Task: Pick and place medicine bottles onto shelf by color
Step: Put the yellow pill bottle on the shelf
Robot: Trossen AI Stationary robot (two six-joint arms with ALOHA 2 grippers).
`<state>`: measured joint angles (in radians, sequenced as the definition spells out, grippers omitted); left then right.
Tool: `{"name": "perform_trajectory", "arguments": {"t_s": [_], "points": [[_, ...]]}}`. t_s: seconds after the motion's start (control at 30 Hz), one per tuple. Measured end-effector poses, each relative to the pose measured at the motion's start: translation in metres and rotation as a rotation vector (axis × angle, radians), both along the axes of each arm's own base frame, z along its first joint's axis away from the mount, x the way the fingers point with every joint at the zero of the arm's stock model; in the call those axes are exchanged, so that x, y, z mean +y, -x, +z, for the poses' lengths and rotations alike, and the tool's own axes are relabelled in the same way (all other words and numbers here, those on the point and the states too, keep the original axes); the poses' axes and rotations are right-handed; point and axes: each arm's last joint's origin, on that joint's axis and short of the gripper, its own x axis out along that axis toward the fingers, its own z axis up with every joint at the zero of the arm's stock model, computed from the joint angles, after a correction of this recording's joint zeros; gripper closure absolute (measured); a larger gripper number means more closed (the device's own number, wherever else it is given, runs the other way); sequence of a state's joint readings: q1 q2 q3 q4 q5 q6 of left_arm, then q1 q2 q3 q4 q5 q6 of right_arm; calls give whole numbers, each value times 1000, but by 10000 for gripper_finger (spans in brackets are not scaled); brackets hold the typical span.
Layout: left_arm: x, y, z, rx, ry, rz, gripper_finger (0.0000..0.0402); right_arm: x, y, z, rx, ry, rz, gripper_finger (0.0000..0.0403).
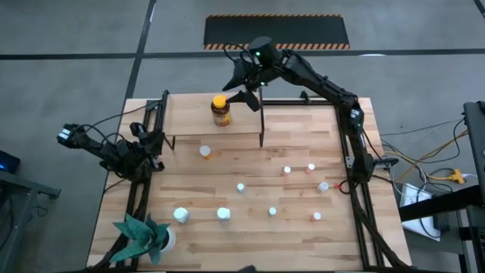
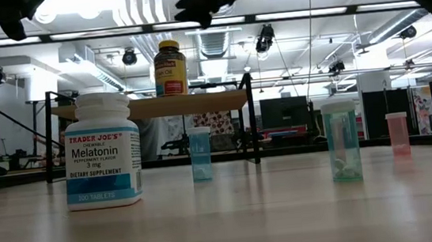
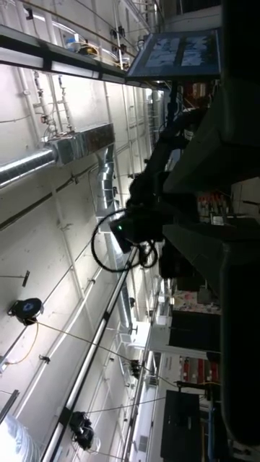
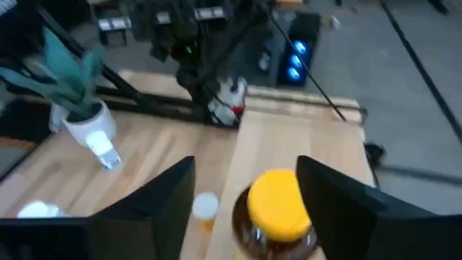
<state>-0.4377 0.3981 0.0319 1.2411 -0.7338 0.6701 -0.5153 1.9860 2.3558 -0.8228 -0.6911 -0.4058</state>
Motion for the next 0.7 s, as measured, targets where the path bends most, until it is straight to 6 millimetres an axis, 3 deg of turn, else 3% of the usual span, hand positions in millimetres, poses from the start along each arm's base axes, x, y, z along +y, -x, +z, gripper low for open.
{"name": "perform_trajectory", "arguments": {"t_s": [0.17,0.37,0.57,0.7], "points": [[0,0,0,0,0,0,338,20,9,-3,194,91,-139,283],[0,0,0,0,0,0,338,21,-7,-37,347,26,-182,382],[0,0,0,0,0,0,338,13,-25,-74,446,6,-240,391],[0,0,0,0,0,0,338,8,-41,-81,364,37,-256,394]]}}
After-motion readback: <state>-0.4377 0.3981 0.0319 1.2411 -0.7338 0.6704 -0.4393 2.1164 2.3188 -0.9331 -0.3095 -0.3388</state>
